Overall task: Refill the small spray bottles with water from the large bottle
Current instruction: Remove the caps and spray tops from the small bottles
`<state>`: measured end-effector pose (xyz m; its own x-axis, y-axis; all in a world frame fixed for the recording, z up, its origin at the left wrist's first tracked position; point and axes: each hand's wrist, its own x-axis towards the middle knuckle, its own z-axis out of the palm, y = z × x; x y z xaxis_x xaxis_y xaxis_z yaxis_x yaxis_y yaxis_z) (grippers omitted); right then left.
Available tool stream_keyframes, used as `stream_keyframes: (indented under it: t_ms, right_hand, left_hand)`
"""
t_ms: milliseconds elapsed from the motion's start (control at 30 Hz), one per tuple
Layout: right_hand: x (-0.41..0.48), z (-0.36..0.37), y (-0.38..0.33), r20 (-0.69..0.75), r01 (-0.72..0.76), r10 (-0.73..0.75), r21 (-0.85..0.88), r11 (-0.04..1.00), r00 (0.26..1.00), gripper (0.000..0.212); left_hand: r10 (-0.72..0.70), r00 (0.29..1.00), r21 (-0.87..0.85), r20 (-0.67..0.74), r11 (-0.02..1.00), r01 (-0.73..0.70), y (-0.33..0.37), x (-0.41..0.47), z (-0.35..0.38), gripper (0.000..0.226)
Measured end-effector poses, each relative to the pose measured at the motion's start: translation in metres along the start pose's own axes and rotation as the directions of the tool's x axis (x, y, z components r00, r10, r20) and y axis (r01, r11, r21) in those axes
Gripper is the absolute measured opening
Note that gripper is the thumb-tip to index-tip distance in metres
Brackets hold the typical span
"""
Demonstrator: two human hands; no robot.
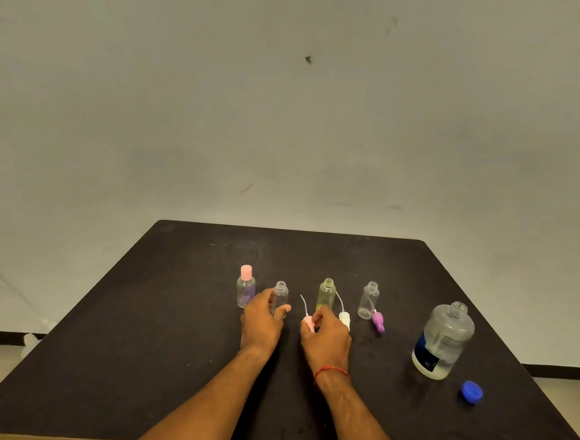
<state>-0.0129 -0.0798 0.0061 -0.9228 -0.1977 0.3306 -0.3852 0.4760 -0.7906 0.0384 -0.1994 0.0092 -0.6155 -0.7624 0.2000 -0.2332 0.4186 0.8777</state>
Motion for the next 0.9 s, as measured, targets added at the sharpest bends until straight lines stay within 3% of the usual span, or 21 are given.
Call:
stream_keyframes:
  t_ms: [133,300,900]
  right_hand:
    - [0.005,0.007,0.002,0.043,-0.003,0.004,-0.036,0.999,0.999,0.027]
    - [0.006,0.008,0.000,0.045,0.014,-0.011,-0.070,0.997,0.999,0.013]
    - [0.005,0.006,-0.005,0.040,0.050,-0.046,-0.084,0.995,0.998,0.015]
  left_hand:
    - [0.007,1.000,-0.019,0.004,1.000,-0.007,-0.002,0.006,0.004,0.023]
    - [0.012,1.000,-0.061,0.004,0.998,-0.011,-0.003,0.012,0.010,0.028]
    - [0.033,0.999,-0.085,0.001,0.996,-0.033,-0.008,0.014,0.015,0.031]
